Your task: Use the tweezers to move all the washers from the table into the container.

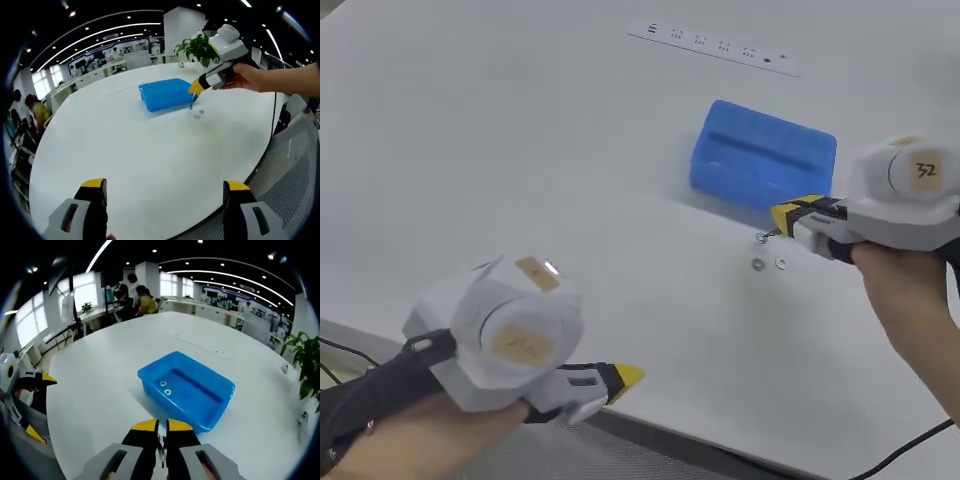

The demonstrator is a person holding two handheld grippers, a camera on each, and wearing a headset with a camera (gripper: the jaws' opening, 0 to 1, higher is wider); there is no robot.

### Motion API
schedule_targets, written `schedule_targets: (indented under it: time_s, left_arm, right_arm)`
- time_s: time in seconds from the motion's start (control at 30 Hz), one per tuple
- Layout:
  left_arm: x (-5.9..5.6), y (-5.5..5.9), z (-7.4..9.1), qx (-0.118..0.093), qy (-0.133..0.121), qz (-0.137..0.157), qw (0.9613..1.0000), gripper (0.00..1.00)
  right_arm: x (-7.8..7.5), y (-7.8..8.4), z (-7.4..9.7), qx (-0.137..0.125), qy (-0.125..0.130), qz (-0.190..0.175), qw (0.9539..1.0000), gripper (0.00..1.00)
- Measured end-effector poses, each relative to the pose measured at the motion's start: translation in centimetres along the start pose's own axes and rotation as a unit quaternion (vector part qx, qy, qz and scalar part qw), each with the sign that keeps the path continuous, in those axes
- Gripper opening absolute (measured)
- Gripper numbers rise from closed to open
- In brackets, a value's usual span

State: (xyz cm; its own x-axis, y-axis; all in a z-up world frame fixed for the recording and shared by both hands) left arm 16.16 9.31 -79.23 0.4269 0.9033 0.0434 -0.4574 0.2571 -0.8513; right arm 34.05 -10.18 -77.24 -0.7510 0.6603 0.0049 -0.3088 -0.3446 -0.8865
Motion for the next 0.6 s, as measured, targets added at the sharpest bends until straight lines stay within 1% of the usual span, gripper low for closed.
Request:
schedule_targets:
  time_s: [0.2,0.27,0.37,0.47,0.6]
  left_arm:
    - [0.0,0.0,0.0,0.001,0.000,-0.002,1.0000,0.99]
    - [0.0,0.1,0.0,0.002,0.000,-0.003,1.0000,0.98]
    - [0.0,0.0,0.0,0.001,0.000,-0.004,1.0000,0.99]
    - [0.0,0.0,0.0,0.002,0.001,-0.005,1.0000,0.98]
    - [0.0,0.0,0.0,0.001,-0.001,-0.005,1.0000,0.98]
  right_arm:
    - [-0.4,-0.9,1.2,-0.007,-0.001,-0.009,0.9999,0.01]
    - [-0.4,-1.6,1.7,-0.013,-0.005,-0.002,0.9999,0.01]
    - [-0.4,-2.4,2.1,-0.016,-0.006,0.008,0.9998,0.00]
    - [-0.5,-2.3,1.9,-0.009,-0.006,0.015,0.9998,0.00]
    - [-0.1,-1.8,1.6,-0.003,-0.015,0.003,0.9999,0.00]
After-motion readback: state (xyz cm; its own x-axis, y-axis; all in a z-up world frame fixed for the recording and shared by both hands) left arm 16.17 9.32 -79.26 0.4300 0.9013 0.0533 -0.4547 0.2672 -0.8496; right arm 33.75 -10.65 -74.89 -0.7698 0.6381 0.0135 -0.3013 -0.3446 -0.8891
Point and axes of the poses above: the centre of the closed fingertips' face, and the gripper's own axes: z roughly backward along the fingers, x roughly to its left, y roughly out of its underside, the point moved 6 cm from there along z, roughly backward along the fingers, and after that the axes turned 14 degrees about -x, right-handed, at the moved point
